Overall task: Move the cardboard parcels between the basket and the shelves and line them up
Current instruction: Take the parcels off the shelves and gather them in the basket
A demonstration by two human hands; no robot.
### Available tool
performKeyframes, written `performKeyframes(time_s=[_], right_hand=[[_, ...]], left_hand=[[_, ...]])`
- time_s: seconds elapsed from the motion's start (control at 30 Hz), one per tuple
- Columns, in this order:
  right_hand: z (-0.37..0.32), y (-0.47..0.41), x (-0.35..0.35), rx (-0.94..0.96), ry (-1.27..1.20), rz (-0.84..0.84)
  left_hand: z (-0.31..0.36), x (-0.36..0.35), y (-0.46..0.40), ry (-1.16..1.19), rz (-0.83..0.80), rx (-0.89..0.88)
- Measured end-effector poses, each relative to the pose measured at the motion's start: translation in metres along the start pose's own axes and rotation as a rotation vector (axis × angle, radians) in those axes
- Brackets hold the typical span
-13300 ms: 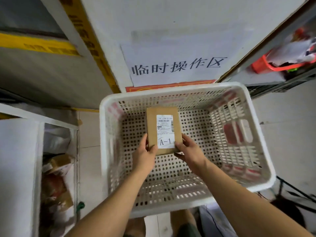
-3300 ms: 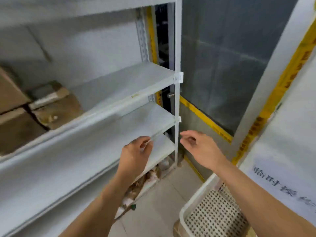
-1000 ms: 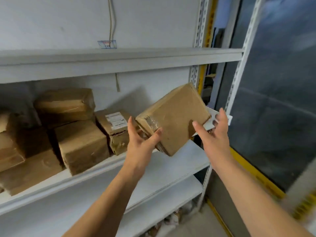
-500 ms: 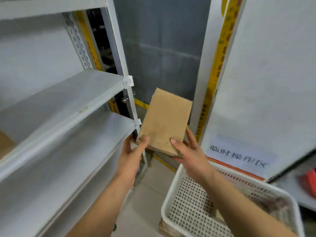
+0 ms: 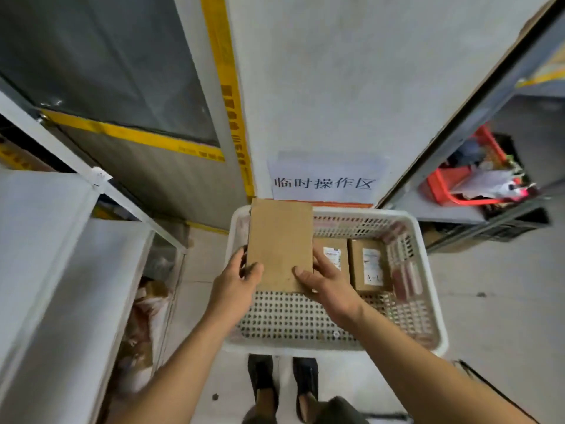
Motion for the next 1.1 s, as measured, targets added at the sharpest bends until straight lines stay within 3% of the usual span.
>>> performKeyframes(time_s=[0.2, 0.57, 0.77, 0.97, 1.1], right_hand=[[0.078, -0.076, 0.057, -0.161, -0.015, 0.225], [0.17, -0.208, 0.101, -0.32, 0.087, 0.343], [0.198, -0.257, 0.123, -0.3, 0.266, 0.458], [0.211, -0.254, 0.136, -0.283, 0.265, 0.829], [0.203, -0.262, 0.137, -0.338, 0.472, 0.916]], left_hand=[[-0.091, -0.09, -0.054, -0.005, -0.168, 0.153], [-0.244, -0.188, -0.141, 0.1, -0.163, 0.344], [-0.285, -0.226, -0.179, 0.096, -0.134, 0.335], [-0.3, -0.244, -0.181, 0.145, -0.109, 0.342], [-0.304, -0.251, -0.188, 0.228, -0.061, 0.337]])
Point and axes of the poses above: each hand's wrist, its own y-axis away from the middle knuckle, its own x-axis out of the back of the hand, z = x × y, the point moved 9 cm from there along -y, towards the middle knuckle, and after that the axes turned 11 degrees about -x, right-handed, at the moved point
